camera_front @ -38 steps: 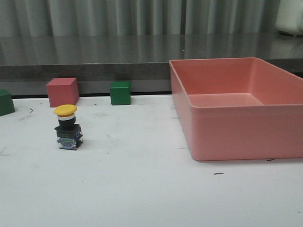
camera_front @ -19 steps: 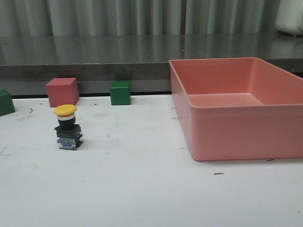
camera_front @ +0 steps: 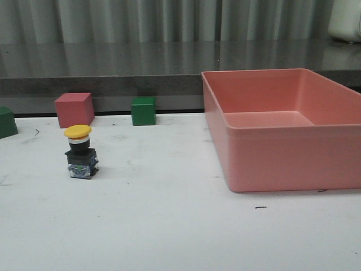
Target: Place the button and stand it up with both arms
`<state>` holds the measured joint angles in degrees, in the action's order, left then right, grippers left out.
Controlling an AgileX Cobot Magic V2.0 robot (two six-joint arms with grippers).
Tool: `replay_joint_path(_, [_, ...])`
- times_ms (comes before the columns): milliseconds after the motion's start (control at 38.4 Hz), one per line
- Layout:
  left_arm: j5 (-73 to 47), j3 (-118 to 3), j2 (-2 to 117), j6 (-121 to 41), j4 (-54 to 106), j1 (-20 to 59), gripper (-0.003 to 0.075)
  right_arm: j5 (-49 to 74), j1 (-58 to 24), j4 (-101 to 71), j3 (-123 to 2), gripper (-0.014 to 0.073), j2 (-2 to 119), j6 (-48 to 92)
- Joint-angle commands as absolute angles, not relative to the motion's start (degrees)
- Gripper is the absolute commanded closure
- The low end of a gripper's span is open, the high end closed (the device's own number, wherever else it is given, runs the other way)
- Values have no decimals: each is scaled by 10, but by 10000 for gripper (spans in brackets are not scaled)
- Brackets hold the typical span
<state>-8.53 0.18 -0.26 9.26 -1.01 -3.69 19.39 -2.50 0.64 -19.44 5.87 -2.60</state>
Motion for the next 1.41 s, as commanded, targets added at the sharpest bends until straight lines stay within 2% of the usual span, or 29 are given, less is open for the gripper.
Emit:
replay_joint_path(0, [-37, 6, -16, 94, -6, -37, 740, 145, -22, 13, -209, 664, 65, -22])
replay_joint_path(208, [-37, 6, -16, 94, -6, -37, 740, 135, -22, 13, -188, 664, 65, -22])
replay_joint_path(599, [-37, 6, -16, 94, -6, -37, 740, 4, -33, 13, 14, 664, 23, -22])
replay_joint_path(833, [-37, 6, -16, 94, -6, -37, 741, 62, -37, 13, 13, 664, -18, -22])
replay_joint_path(1380, [-37, 6, -16, 94, -6, -26, 740, 68, -37, 13, 13, 664, -16, -22])
